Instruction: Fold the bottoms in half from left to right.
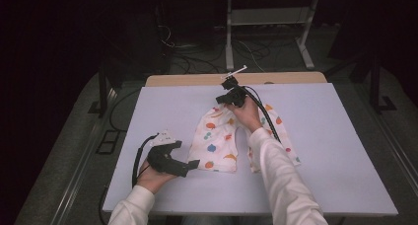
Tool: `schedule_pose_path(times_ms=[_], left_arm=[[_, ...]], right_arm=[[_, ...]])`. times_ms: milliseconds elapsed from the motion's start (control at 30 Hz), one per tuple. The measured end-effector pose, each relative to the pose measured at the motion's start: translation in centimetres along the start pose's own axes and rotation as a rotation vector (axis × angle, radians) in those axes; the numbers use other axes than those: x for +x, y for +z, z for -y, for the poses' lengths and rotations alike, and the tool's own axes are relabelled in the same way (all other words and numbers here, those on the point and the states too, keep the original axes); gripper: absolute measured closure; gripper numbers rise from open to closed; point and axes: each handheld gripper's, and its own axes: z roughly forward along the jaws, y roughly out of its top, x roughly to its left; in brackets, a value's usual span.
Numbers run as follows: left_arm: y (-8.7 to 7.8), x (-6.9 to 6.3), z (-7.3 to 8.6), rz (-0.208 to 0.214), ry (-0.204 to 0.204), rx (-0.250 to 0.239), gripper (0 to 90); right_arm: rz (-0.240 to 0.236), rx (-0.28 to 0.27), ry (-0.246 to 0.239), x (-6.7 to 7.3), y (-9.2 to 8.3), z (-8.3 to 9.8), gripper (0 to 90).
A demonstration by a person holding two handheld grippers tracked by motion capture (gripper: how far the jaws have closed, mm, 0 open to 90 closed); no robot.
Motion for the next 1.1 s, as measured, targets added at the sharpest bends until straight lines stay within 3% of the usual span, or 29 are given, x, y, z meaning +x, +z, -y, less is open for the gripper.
schedule_pose_path(times_ms=[367,733,933,1100], left_arm=[[1.0,1.9,-0.1,0.005,-0.091,0.065,0.0],[2.2,3.1,0.7,0.039,-0.164,0.135,0.1],[2.5,3.8,1.1,0.044,-0.197,0.150,4.1],[2.6,3.9,1.4,0.038,-0.201,0.161,8.1]], right_arm=[[0.005,-0.029,0.001,-0.1,-0.5,0.3,89.0],[-0.003,-0.030,0.000,0.1,-0.3,0.4,89.0],[-0.002,-0.040,-0.003,0.0,-0.5,0.5,89.0],[-0.005,-0.047,0.006,-0.1,-0.7,0.5,89.0]])
